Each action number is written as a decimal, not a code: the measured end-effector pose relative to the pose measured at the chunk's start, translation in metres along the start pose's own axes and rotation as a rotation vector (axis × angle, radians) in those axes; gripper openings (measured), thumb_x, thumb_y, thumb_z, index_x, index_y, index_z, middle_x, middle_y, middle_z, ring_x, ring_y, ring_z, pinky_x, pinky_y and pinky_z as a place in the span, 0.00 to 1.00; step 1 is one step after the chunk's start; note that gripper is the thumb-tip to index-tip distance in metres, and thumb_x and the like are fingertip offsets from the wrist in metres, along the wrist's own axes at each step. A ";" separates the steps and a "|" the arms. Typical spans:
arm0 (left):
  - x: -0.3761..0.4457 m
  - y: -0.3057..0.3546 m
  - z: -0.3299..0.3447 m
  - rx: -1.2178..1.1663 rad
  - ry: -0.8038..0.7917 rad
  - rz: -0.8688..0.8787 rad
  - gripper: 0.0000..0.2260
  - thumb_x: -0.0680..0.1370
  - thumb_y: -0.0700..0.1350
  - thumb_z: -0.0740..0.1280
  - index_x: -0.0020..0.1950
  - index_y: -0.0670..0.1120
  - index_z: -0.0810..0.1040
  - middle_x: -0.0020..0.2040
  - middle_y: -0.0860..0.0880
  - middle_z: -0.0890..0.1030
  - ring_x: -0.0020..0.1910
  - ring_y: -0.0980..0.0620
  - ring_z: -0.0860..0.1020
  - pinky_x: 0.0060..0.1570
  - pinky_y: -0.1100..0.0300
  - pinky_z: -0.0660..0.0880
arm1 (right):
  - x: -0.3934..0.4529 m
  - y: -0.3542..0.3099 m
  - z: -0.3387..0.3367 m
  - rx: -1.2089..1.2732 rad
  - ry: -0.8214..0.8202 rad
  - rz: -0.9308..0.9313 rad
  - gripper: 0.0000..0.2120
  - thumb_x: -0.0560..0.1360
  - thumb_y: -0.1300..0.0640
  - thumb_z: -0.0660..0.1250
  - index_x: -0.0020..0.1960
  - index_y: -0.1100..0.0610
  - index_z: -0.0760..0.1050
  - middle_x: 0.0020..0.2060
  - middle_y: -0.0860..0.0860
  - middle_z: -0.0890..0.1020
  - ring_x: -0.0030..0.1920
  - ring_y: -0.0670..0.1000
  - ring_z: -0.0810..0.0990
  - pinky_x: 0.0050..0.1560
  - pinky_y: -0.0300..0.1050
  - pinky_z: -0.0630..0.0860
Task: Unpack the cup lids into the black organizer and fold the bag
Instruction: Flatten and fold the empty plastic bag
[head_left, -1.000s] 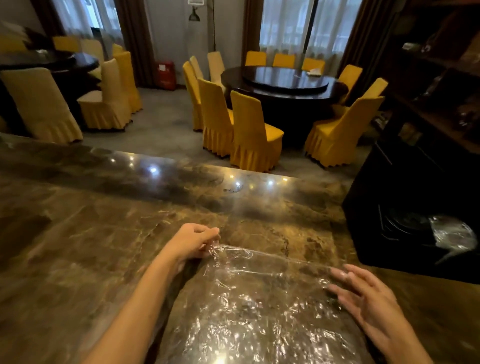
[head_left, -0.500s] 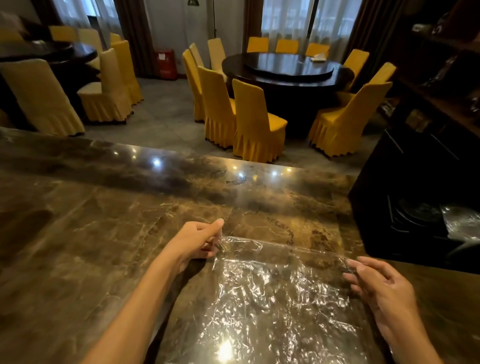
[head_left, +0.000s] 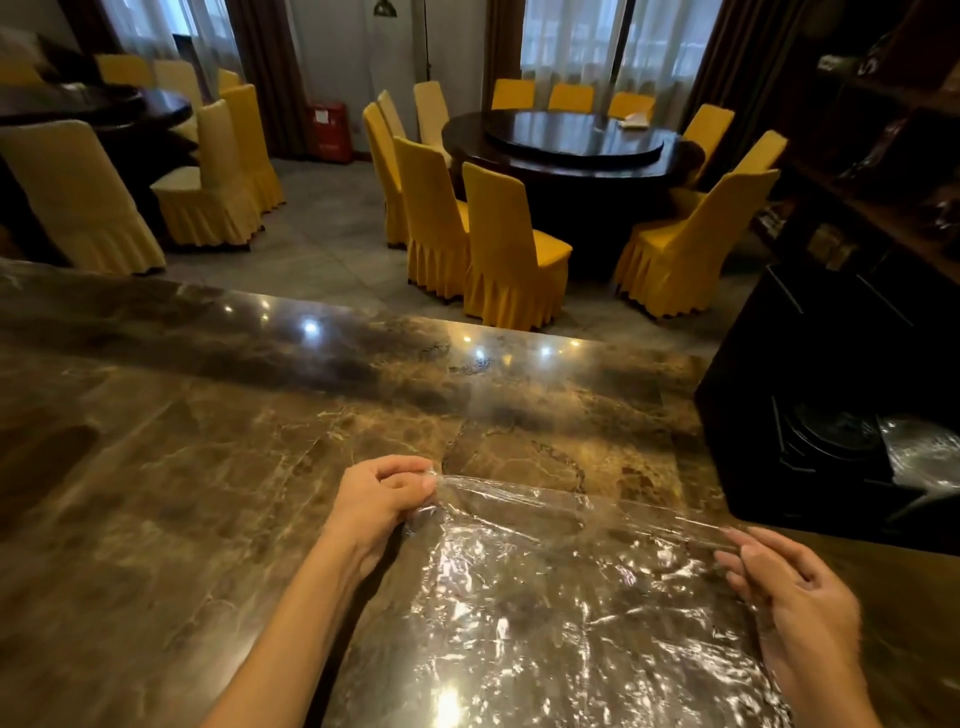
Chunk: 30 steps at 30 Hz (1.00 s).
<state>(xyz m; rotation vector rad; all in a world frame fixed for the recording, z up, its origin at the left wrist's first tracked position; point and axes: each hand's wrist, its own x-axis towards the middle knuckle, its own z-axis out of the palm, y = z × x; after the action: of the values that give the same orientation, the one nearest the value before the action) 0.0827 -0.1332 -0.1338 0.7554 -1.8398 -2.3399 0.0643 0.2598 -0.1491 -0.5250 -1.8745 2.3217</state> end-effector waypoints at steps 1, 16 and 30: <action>0.000 -0.001 -0.004 -0.032 0.025 0.006 0.11 0.70 0.28 0.74 0.51 0.35 0.83 0.38 0.41 0.84 0.33 0.52 0.82 0.35 0.65 0.80 | 0.002 0.000 -0.002 0.019 0.007 0.007 0.07 0.77 0.68 0.67 0.52 0.60 0.79 0.47 0.58 0.87 0.39 0.52 0.88 0.37 0.37 0.82; -0.001 0.013 0.000 0.194 -0.047 0.095 0.08 0.76 0.42 0.73 0.40 0.38 0.85 0.35 0.40 0.78 0.34 0.47 0.73 0.32 0.60 0.72 | 0.014 -0.021 0.017 -0.142 -0.196 0.101 0.19 0.68 0.60 0.73 0.58 0.52 0.79 0.45 0.60 0.87 0.37 0.53 0.86 0.33 0.39 0.82; 0.001 0.007 0.005 0.179 0.032 0.040 0.13 0.81 0.44 0.67 0.45 0.34 0.82 0.36 0.41 0.81 0.33 0.47 0.76 0.32 0.58 0.75 | 0.006 -0.023 0.014 -0.134 -0.181 0.002 0.19 0.66 0.60 0.72 0.57 0.52 0.79 0.42 0.59 0.87 0.41 0.54 0.87 0.38 0.39 0.83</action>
<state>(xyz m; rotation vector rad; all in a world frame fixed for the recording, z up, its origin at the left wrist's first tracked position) 0.0776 -0.1310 -0.1270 0.7620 -2.0511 -2.1474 0.0512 0.2539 -0.1256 -0.3394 -2.1212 2.3264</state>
